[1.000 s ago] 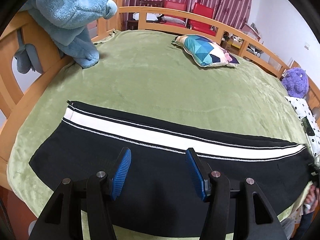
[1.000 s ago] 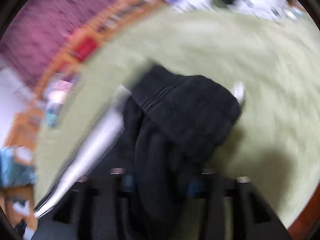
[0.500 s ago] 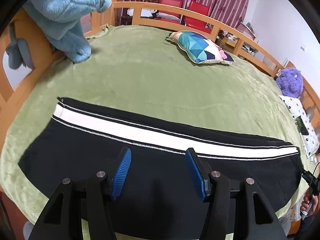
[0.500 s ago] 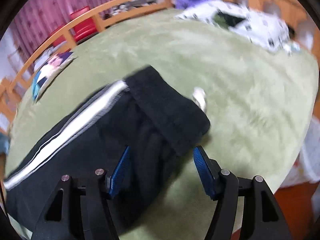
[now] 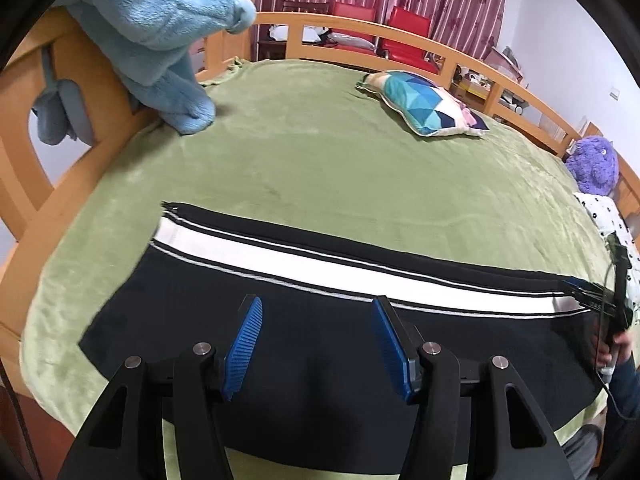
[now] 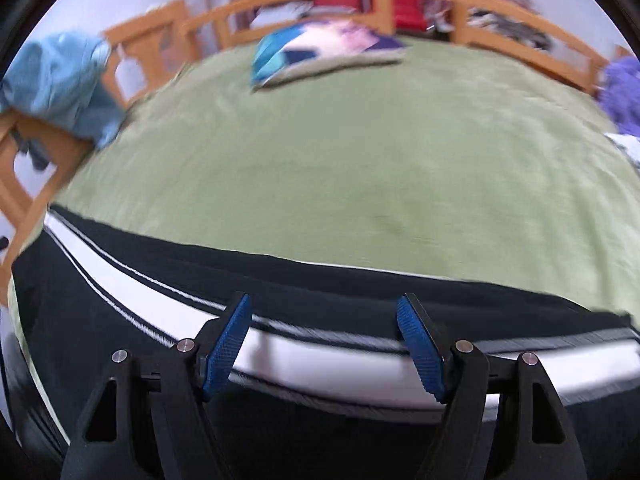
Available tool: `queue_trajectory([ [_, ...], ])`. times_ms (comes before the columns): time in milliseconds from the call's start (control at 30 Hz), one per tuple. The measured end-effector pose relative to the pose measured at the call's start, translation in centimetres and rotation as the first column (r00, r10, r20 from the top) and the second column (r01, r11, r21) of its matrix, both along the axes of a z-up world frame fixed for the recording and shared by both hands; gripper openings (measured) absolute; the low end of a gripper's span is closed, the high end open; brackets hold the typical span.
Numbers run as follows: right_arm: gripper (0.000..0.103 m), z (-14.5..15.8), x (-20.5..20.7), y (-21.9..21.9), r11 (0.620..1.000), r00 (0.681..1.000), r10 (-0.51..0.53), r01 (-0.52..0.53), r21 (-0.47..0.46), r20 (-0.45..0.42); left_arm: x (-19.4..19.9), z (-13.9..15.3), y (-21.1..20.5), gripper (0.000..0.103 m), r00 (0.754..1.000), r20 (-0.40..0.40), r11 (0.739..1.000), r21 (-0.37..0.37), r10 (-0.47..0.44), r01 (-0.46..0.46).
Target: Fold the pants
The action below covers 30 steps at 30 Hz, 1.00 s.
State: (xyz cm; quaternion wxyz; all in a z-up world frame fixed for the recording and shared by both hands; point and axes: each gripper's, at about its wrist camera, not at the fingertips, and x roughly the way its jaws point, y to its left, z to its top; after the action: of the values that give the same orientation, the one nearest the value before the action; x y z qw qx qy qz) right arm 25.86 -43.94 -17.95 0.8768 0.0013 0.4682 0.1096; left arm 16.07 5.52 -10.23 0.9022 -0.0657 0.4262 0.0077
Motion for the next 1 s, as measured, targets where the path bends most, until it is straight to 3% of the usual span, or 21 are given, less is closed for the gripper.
queue_trajectory([
  [200,0.072,-2.5,1.9,3.2,0.994,0.996,0.067,-0.071,-0.079,-0.059,0.8,-1.6,2.1,0.054,1.0,-0.018,1.0,0.0,0.006,-0.006],
  [267,0.051,-2.7,1.9,3.5,0.991,0.994,0.077,-0.085,-0.101,-0.075,1.1,-2.4,2.7,0.054,1.0,-0.027,1.0,-0.025,0.009,-0.01],
  [300,0.01,-2.7,1.7,3.6,0.989,0.993,0.09,-0.098,-0.108,-0.078,1.1,-2.6,2.9,0.054,1.0,-0.03,0.999,-0.034,0.01,-0.011],
  [333,0.006,-2.5,1.5,3.8,0.985,0.993,0.093,-0.103,-0.136,-0.078,1.2,-2.8,3.1,0.054,0.999,-0.031,0.999,-0.046,0.008,-0.009],
  [433,0.005,-0.9,0.6,4.0,0.978,0.994,0.107,-0.112,-0.176,-0.036,1.2,-3.3,3.5,0.054,1.0,-0.027,0.998,-0.064,-0.001,-0.001],
  [633,0.004,3.1,1.2,3.0,0.996,0.998,0.036,-0.031,-0.089,0.059,0.9,-3.5,4.5,0.054,1.0,-0.029,0.997,-0.071,0.008,-0.01],
  [733,0.004,1.5,2.5,3.4,0.993,1.0,0.018,-0.016,-0.119,0.022,0.6,-3.7,5.7,0.054,0.999,-0.032,0.997,-0.067,0.021,-0.023],
  [867,0.006,-2.9,3.8,3.7,0.99,0.997,-0.014,0.003,-0.138,-0.078,-0.4,-3.5,7.9,0.054,0.997,-0.03,0.997,-0.037,0.069,-0.07],
  [967,0.018,-2.0,3.5,3.8,0.993,0.995,-0.045,0.035,-0.117,-0.086,-1.4,-3.7,10.2,0.054,0.992,-0.033,0.992,-0.023,0.123,-0.124],
  [1000,0.028,-1.6,3.3,3.9,0.993,0.994,-0.059,0.049,-0.108,-0.091,-1.8,-3.9,11.1,0.054,0.989,-0.039,0.989,-0.023,0.145,-0.146],
])
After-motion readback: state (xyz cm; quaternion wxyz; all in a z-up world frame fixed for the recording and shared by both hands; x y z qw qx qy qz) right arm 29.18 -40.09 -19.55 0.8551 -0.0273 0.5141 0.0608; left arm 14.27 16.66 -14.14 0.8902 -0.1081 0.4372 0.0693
